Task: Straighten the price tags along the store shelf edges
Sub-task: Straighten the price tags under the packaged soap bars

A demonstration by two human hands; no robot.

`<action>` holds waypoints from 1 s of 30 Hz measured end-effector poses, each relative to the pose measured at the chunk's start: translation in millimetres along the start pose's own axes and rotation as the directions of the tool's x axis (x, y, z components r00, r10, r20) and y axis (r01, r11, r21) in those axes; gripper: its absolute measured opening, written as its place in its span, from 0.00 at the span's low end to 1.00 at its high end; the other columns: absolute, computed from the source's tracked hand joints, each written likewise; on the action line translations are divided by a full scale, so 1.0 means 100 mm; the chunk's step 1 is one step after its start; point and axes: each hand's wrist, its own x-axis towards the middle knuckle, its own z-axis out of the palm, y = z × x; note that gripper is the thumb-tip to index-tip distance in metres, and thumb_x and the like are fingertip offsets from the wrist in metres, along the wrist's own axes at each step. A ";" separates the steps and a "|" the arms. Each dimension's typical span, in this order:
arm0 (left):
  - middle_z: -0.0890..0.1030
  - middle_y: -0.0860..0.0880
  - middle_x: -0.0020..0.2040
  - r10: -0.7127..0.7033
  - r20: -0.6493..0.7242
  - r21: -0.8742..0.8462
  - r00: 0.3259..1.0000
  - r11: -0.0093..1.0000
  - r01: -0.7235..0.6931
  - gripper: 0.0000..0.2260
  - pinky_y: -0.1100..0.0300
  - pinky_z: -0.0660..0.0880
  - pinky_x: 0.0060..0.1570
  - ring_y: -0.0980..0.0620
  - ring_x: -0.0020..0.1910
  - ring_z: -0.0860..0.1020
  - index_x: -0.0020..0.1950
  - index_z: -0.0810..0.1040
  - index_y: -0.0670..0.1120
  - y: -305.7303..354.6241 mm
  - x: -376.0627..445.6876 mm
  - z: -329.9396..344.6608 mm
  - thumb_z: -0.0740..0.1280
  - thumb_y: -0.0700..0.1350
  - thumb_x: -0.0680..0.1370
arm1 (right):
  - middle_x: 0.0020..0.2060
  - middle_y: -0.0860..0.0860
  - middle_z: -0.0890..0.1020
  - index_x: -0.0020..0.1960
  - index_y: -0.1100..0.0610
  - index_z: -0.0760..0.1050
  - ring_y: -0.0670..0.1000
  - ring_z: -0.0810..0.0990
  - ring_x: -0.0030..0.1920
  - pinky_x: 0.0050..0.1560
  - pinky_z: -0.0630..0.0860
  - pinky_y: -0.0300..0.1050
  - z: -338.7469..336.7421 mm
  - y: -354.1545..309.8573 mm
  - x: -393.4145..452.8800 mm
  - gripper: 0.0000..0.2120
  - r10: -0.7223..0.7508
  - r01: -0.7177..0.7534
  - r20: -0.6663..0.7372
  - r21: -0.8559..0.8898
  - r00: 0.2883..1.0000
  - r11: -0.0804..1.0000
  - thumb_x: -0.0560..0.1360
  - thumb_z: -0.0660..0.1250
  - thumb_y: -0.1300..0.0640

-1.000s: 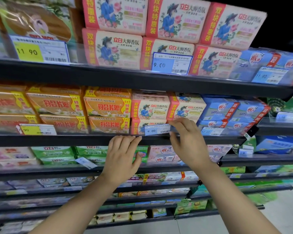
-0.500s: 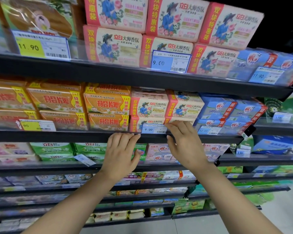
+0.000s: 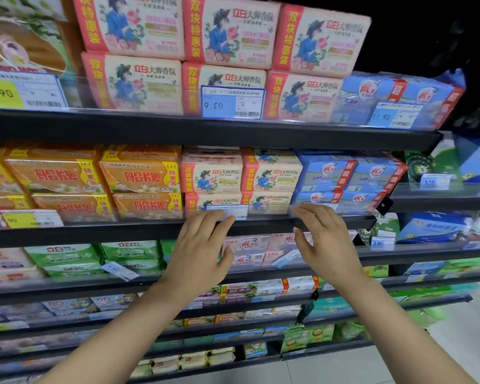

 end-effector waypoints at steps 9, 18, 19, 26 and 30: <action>0.75 0.46 0.61 0.037 0.078 0.001 0.996 0.999 -0.037 0.23 0.54 0.60 0.65 0.46 0.61 0.70 0.66 0.73 0.42 0.71 0.43 0.33 0.59 0.49 0.74 | 0.58 0.56 0.77 0.63 0.60 0.73 0.58 0.73 0.58 0.57 0.72 0.55 -0.20 0.71 -0.13 0.19 0.043 -0.042 0.023 -0.026 0.999 0.999 0.73 0.63 0.56; 0.76 0.45 0.59 -0.133 0.089 0.080 0.987 0.989 0.126 0.24 0.53 0.62 0.65 0.46 0.60 0.69 0.65 0.74 0.40 1.06 0.47 0.65 0.58 0.50 0.73 | 0.54 0.57 0.76 0.64 0.61 0.73 0.58 0.73 0.55 0.53 0.73 0.53 -0.16 0.98 -0.01 0.20 -0.132 0.129 0.057 0.057 0.990 0.990 0.72 0.68 0.60; 0.76 0.45 0.58 -0.153 0.074 0.081 0.986 0.986 0.147 0.24 0.52 0.63 0.64 0.46 0.60 0.69 0.65 0.74 0.40 1.09 0.48 0.67 0.58 0.49 0.73 | 0.53 0.57 0.76 0.63 0.60 0.74 0.58 0.73 0.54 0.52 0.73 0.53 -0.15 0.99 0.01 0.21 -0.142 0.138 0.051 0.064 0.989 0.988 0.71 0.69 0.60; 0.75 0.45 0.54 -0.280 0.031 0.167 0.959 0.948 0.271 0.26 0.52 0.65 0.59 0.45 0.56 0.69 0.65 0.74 0.39 1.30 0.53 0.74 0.60 0.51 0.72 | 0.54 0.57 0.75 0.63 0.59 0.74 0.57 0.71 0.55 0.52 0.72 0.53 -0.13 1.09 0.06 0.20 -0.212 0.205 0.066 0.098 0.975 0.974 0.71 0.68 0.60; 0.74 0.45 0.55 -0.305 0.062 0.197 0.950 0.937 0.288 0.26 0.52 0.64 0.61 0.44 0.56 0.69 0.66 0.73 0.39 1.35 0.52 0.73 0.61 0.51 0.71 | 0.54 0.57 0.75 0.64 0.58 0.73 0.57 0.71 0.55 0.52 0.73 0.55 -0.14 1.10 0.07 0.21 -0.219 0.208 0.088 0.114 0.972 0.971 0.71 0.68 0.59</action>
